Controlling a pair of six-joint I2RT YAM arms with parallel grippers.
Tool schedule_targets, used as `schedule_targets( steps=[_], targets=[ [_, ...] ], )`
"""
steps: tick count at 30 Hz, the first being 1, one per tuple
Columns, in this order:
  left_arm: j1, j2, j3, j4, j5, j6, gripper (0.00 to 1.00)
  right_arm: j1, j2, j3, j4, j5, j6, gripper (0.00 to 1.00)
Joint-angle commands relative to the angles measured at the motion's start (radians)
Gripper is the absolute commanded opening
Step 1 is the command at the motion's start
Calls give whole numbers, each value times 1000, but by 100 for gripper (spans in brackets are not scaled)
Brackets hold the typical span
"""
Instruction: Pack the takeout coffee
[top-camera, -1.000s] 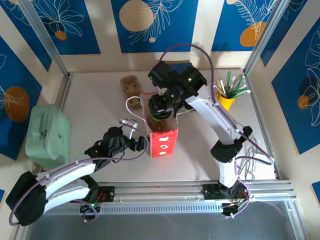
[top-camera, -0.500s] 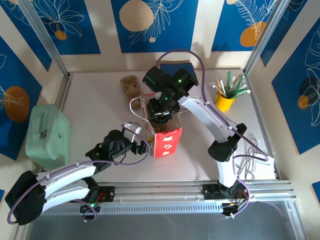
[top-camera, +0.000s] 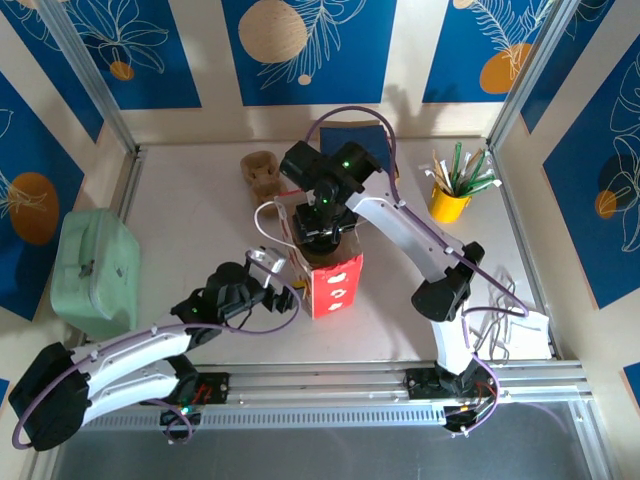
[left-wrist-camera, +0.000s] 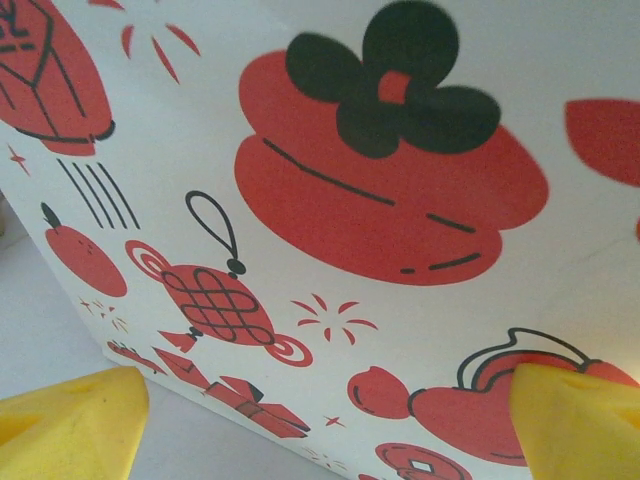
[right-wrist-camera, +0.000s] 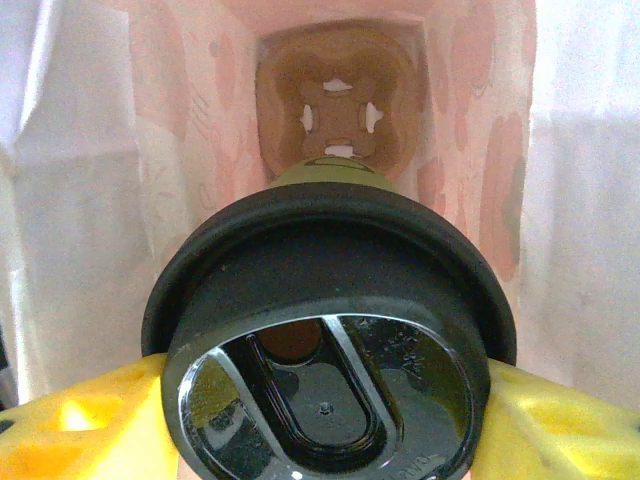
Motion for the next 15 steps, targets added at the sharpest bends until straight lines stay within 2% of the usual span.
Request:
schedule_targets(
  steps=[1, 15],
  targets=[
    [-10, -31, -14, -24, -15, 39, 93, 7, 16, -15, -152, -15, -7, 59],
    [-10, -86, -24, -77, -68, 84, 95, 7, 29, -47, -153, -10, -6, 59]
  ],
)
